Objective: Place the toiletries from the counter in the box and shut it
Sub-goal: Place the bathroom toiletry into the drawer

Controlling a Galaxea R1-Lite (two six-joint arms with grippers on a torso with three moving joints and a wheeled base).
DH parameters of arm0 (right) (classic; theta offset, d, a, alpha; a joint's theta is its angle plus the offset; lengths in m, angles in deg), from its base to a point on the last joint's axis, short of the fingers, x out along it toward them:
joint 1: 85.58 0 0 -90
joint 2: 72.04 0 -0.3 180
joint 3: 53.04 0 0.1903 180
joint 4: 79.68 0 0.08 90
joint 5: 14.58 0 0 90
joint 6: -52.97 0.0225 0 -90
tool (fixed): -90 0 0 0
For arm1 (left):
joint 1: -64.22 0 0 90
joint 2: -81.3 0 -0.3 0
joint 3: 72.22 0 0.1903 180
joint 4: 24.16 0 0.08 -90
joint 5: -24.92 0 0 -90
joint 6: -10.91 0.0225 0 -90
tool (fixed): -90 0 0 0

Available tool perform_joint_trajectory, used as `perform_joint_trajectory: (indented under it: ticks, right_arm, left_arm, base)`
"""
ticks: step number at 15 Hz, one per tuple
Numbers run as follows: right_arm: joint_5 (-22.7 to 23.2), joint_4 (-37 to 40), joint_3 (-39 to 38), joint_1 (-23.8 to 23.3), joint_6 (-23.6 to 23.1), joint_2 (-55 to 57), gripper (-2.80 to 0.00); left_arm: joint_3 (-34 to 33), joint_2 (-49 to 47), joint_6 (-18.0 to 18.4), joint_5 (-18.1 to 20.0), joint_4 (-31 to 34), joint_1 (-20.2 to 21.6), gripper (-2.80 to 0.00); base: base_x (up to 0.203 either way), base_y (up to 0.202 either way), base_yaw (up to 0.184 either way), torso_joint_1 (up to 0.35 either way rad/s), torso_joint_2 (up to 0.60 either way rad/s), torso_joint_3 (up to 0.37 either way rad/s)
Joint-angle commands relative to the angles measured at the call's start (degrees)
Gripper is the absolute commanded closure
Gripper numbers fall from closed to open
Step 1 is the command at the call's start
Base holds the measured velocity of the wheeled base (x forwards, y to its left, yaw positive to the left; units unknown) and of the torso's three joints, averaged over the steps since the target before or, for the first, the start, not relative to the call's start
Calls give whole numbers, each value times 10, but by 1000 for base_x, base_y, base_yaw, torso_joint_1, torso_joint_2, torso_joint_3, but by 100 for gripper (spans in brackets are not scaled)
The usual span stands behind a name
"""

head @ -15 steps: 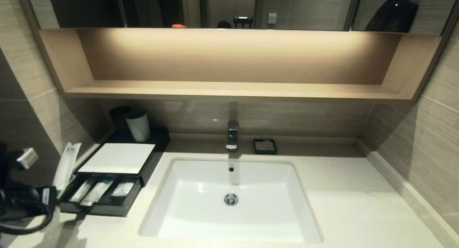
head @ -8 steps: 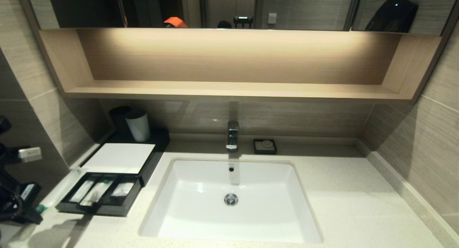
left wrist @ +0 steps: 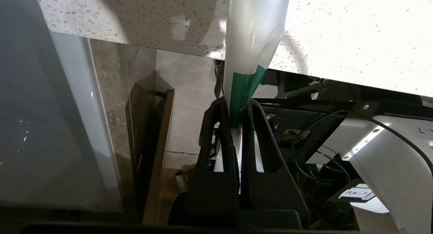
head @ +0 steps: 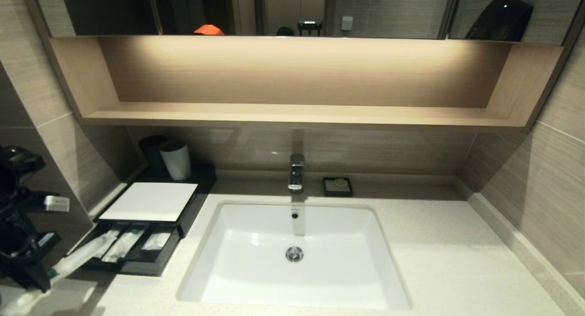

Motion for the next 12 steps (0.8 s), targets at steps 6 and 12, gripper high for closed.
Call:
perform_joint_trajectory:
  ticks: [6,12]
  right_arm:
    - [0,0,0,0,0,0,0]
    - [0,0,0,0,0,0,0]
  left_arm:
    - [58,-65,9,-21,8,4,0]
    - [112,-111,16,-21,9,16,0]
  base:
    - [0,0,0,0,0,0]
    - [0,0,0,0,0,0]
